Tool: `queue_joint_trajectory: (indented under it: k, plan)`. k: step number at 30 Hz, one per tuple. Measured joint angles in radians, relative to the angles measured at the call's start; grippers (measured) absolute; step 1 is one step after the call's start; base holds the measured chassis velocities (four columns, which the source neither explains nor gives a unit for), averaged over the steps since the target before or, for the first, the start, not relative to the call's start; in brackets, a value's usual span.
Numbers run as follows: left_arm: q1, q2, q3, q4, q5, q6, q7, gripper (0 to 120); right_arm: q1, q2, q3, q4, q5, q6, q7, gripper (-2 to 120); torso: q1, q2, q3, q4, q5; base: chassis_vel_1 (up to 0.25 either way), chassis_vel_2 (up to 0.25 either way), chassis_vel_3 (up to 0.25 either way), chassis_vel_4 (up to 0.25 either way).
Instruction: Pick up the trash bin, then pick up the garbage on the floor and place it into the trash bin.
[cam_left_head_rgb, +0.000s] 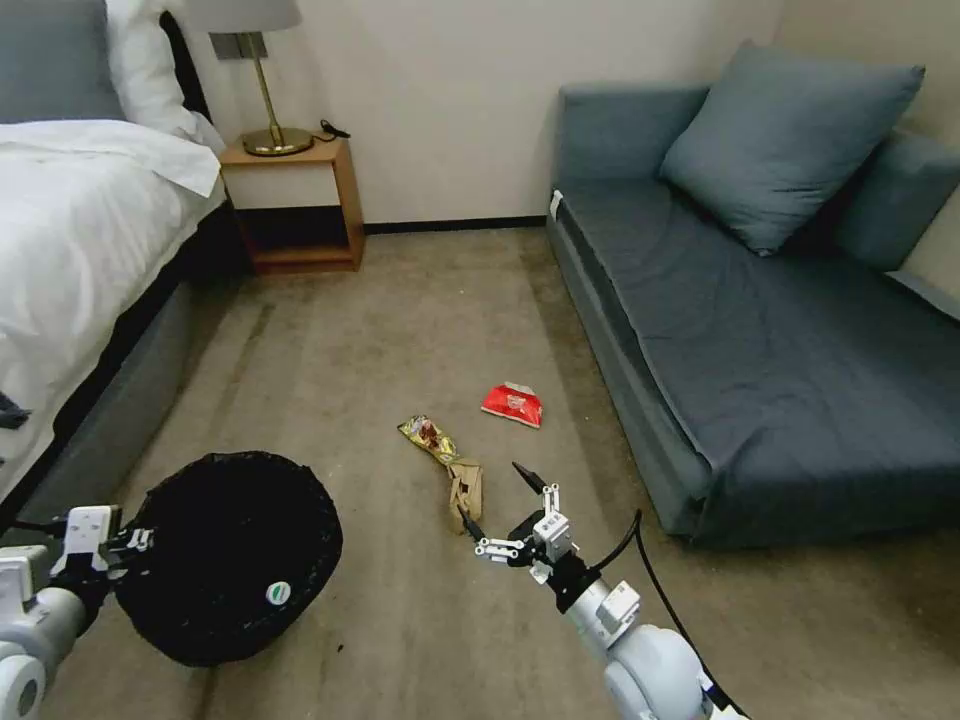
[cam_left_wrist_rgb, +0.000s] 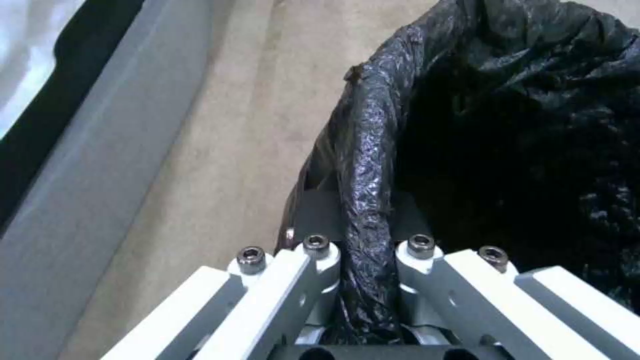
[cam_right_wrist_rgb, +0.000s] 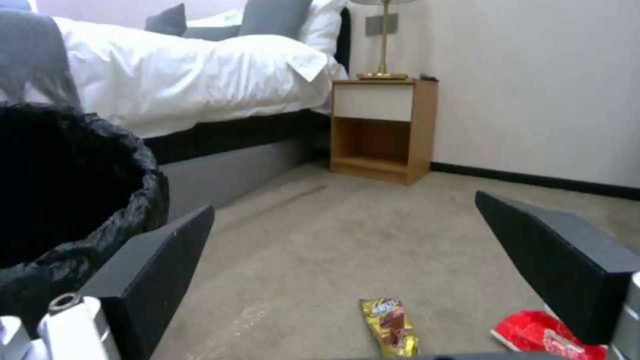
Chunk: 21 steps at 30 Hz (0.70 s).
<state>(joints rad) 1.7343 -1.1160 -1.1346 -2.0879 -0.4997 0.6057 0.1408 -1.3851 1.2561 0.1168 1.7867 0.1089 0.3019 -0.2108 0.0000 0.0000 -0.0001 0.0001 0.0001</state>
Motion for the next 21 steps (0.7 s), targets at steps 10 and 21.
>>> queue_joint_trajectory:
  k: [10, 21]
  plan:
    - [-0.008, 0.003, -0.003, 0.005, 0.000, 0.000, 0.001, 5, 0.009, 0.001, -0.017, -0.015, -0.017, -0.012, 0.000, 100, 0.000, 0.000, 0.000, -0.0002, -0.0002, -0.129, 0.134, 0.118, -0.142]
    - [-0.006, 0.002, -0.011, 0.010, 0.001, 0.000, 0.003, 5, 0.019, -0.002, -0.046, -0.026, -0.031, -0.029, 0.003, 100, 0.000, 0.000, 0.000, -0.0002, -0.0002, -0.102, 0.094, 0.099, -0.101]
